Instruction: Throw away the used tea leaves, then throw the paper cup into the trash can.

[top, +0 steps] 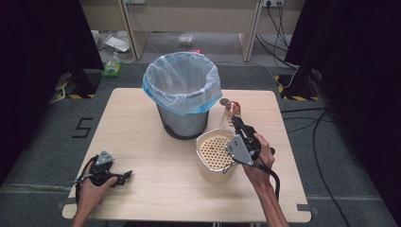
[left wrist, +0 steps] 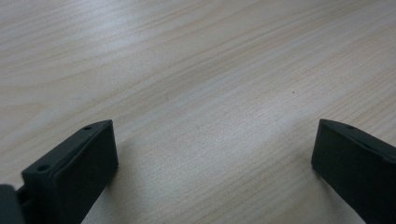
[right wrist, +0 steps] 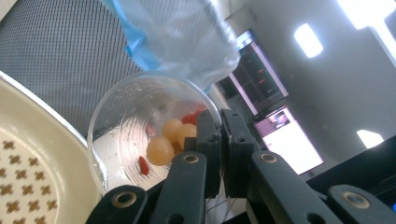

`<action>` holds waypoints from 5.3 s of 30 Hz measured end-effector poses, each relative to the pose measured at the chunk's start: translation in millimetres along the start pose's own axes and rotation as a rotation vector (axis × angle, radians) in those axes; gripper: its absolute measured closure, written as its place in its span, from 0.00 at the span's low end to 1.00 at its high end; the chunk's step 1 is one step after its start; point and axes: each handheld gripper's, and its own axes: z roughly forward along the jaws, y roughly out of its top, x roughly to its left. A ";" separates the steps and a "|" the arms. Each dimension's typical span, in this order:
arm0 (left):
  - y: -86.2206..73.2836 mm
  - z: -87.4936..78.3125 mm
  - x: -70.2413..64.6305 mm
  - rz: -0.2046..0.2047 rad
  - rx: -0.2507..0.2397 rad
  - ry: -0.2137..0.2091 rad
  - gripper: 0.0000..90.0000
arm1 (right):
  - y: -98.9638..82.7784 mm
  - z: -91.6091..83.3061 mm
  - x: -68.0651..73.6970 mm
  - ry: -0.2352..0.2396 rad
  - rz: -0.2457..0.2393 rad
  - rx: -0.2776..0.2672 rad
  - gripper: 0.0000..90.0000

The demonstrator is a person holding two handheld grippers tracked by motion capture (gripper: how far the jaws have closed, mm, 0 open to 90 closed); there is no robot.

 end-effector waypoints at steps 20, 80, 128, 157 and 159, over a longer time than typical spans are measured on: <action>0.0 0.0 0.0 0.000 0.000 0.001 0.00 | 7.4 -2.3 26.1 -0.127 -0.190 -0.075 0.98; -0.2 -0.1 -0.3 -0.003 0.000 0.004 0.00 | 10.3 -4.8 37.4 -0.251 -0.380 -0.103 0.98; -0.1 -0.2 -0.4 -0.003 0.000 0.004 0.00 | 1.6 42.2 -116.3 0.133 0.676 0.048 0.97; -0.4 -0.2 -0.6 -0.005 -0.002 0.004 0.00 | 73.9 116.7 -137.0 0.285 0.712 0.001 0.97; -0.4 -0.2 -0.6 -0.005 -0.002 0.004 0.00 | 80.7 126.1 -131.0 0.305 0.703 0.002 0.97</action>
